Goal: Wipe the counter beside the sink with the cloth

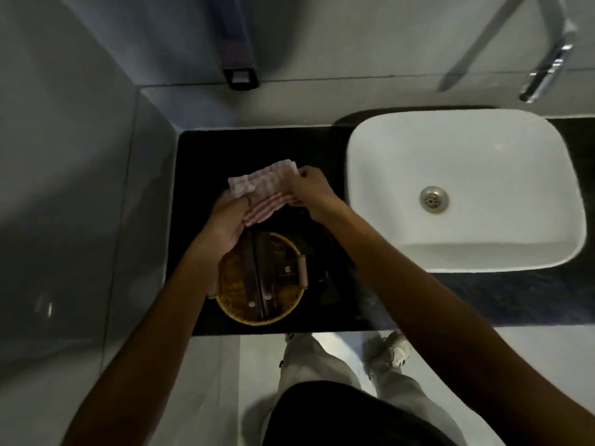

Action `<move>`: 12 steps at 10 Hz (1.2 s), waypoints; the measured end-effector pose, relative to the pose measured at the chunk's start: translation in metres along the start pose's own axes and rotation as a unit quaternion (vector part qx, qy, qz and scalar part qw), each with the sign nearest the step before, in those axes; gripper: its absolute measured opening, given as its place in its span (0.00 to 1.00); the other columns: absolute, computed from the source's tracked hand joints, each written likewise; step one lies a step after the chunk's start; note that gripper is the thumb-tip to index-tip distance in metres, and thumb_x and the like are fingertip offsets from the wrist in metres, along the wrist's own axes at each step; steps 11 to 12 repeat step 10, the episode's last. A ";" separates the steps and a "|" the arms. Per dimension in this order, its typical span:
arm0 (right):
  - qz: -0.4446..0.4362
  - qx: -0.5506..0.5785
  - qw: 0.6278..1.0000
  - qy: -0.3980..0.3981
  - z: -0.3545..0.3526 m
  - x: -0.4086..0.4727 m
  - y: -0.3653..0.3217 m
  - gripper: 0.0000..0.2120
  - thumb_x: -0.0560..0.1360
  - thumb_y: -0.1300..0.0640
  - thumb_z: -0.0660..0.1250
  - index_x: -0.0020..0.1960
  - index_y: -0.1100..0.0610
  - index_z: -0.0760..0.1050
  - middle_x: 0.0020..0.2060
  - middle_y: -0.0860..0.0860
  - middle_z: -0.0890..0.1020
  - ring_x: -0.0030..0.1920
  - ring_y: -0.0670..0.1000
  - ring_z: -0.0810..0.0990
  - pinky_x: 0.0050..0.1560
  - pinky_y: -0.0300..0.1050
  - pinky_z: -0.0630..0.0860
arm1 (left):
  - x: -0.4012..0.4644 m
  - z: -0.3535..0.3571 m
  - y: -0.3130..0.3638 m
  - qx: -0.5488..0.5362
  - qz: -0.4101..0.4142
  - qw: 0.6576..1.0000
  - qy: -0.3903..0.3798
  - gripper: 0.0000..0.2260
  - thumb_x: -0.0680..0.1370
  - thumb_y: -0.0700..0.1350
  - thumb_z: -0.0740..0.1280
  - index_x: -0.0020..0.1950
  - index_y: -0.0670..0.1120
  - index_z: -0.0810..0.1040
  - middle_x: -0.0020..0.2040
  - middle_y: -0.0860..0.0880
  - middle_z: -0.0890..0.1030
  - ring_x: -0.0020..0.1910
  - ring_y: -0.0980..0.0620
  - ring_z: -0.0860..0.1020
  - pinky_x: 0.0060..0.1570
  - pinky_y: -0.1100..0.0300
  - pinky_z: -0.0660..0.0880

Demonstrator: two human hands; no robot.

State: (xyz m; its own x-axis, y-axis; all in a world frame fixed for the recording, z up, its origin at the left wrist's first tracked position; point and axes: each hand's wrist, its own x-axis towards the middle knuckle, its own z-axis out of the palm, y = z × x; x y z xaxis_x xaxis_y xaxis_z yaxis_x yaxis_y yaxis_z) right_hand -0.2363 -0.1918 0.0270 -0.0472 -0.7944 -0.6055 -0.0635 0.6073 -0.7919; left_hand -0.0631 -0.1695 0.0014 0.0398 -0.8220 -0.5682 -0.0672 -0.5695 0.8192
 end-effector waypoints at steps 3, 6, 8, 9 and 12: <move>-0.122 0.004 0.992 0.041 -0.300 -0.111 0.033 0.13 0.75 0.63 0.74 0.59 0.55 0.83 0.50 0.52 0.89 0.50 0.51 0.88 0.47 0.41 0.85 | -0.084 0.256 0.036 -0.041 0.011 0.981 -0.188 0.22 0.80 0.28 0.55 0.62 0.49 0.79 0.55 0.49 0.86 0.53 0.49 0.84 0.50 0.56 0.82; -0.054 0.005 0.966 0.252 -0.628 -0.139 0.136 0.11 0.83 0.59 0.63 0.50 0.57 0.84 0.43 0.52 0.87 0.46 0.52 0.85 0.45 0.43 0.83 | -0.155 0.616 0.013 0.045 -0.020 0.973 -0.227 0.10 0.81 0.37 0.64 0.54 0.50 0.81 0.49 0.47 0.87 0.44 0.53 0.86 0.45 0.54 0.84; 0.043 -0.060 0.942 0.328 -0.763 -0.106 0.181 0.20 0.85 0.53 0.60 0.64 0.67 0.80 0.60 0.67 0.83 0.61 0.65 0.82 0.65 0.60 0.77 | -0.135 0.792 -0.011 0.154 -0.052 0.961 -0.224 0.09 0.83 0.41 0.61 0.55 0.47 0.82 0.60 0.39 0.85 0.57 0.40 0.84 0.58 0.45 0.82; 0.064 -0.065 0.945 0.315 -0.795 -0.090 0.187 0.18 0.83 0.57 0.62 0.65 0.68 0.79 0.61 0.66 0.82 0.63 0.66 0.81 0.66 0.61 0.77 | -0.117 0.829 -0.021 0.225 -0.033 0.950 -0.213 0.12 0.84 0.42 0.61 0.59 0.38 0.81 0.60 0.36 0.84 0.58 0.36 0.83 0.60 0.42 0.80; 0.108 -0.131 0.932 0.320 -0.810 -0.078 0.190 0.19 0.83 0.55 0.62 0.67 0.67 0.76 0.65 0.66 0.79 0.66 0.66 0.78 0.68 0.57 0.75 | -0.111 0.843 -0.016 0.246 -0.021 0.956 -0.160 0.15 0.83 0.41 0.61 0.67 0.37 0.77 0.65 0.37 0.80 0.65 0.37 0.79 0.62 0.50 0.75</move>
